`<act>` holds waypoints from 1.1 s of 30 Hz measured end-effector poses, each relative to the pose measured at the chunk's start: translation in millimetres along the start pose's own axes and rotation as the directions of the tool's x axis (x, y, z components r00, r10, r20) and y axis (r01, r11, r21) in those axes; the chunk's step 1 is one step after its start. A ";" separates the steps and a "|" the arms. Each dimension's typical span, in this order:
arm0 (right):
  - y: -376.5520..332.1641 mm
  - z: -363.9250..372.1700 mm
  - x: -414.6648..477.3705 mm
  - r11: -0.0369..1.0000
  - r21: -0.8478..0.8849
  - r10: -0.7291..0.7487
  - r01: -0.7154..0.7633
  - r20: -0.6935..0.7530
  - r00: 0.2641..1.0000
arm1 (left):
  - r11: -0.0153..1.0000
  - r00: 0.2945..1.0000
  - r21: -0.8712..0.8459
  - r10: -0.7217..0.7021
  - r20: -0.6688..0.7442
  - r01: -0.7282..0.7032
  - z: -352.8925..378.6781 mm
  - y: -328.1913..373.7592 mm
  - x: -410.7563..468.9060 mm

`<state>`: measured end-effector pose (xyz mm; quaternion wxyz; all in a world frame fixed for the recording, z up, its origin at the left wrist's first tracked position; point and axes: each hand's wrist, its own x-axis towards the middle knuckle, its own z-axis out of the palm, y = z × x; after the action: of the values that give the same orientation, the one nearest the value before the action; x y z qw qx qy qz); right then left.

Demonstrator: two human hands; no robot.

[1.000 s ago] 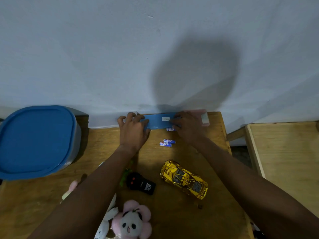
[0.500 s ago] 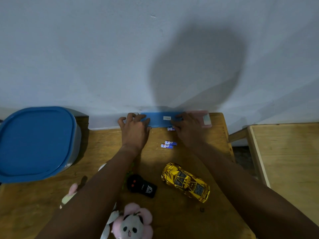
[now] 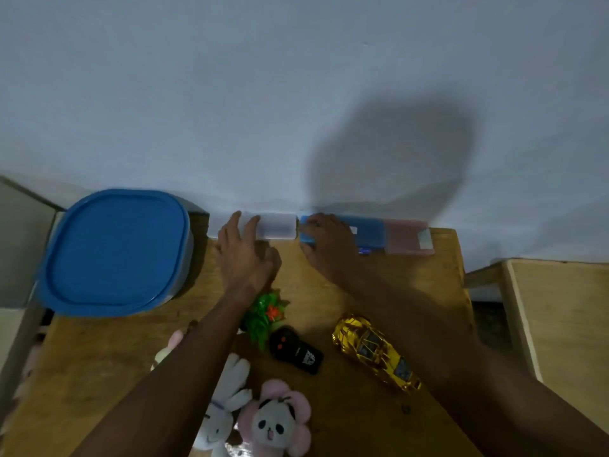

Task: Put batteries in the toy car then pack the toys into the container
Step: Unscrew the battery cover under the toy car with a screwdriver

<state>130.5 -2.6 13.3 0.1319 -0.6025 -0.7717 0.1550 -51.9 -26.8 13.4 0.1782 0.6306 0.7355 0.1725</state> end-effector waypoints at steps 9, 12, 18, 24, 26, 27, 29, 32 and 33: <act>-60.5 35.1 52.7 0.957 -0.112 -0.248 0.266 0.148 0.957 | 0.882 0.949 -0.369 -0.316 -0.007 0.291 -4.3 -47.8 14.8; -61.8 39.2 59.9 0.918 -0.228 -0.283 0.323 0.192 0.940 | 0.868 0.939 -0.399 -0.341 -0.045 0.296 -1.6 -54.3 16.7; -59.5 46.0 71.4 0.735 -0.462 -0.345 0.497 0.376 0.860 | 0.837 0.920 -0.464 -0.378 -0.105 0.291 -3.0 -55.7 21.4; -69.1 36.2 72.6 0.789 -0.370 -0.380 0.490 0.333 0.863 | 0.821 0.903 -0.465 -0.419 -0.095 0.332 -10.1 -48.9 23.2; -69.3 20.4 74.6 0.874 -0.217 -0.379 0.435 0.254 0.890 | 0.825 0.896 -0.433 -0.437 -0.082 0.363 -16.0 -44.5 22.5; -66.5 12.7 77.2 0.912 -0.122 -0.365 0.391 0.189 0.912 | 0.826 0.892 -0.417 -0.447 -0.072 0.380 -18.1 -42.6 21.5; -56.5 1.2 83.6 0.942 0.068 -0.334 0.329 0.086 0.939 | 0.832 0.897 -0.411 -0.436 -0.070 0.372 -19.7 -41.2 18.8; -52.3 -5.1 82.9 0.943 0.033 -0.328 0.330 -0.056 0.943 | 0.867 0.924 -0.386 -0.373 -0.084 0.315 -16.1 -46.8 18.7; -52.5 -2.6 80.7 0.942 -0.083 -0.333 0.326 -0.088 0.939 | 0.885 0.931 -0.344 -0.358 -0.076 0.313 -15.5 -48.1 19.6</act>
<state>65.6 64.1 37.9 0.1744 -0.4758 -0.8589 0.0744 -103.8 -14.9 3.1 0.2562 0.4421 0.8051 0.3012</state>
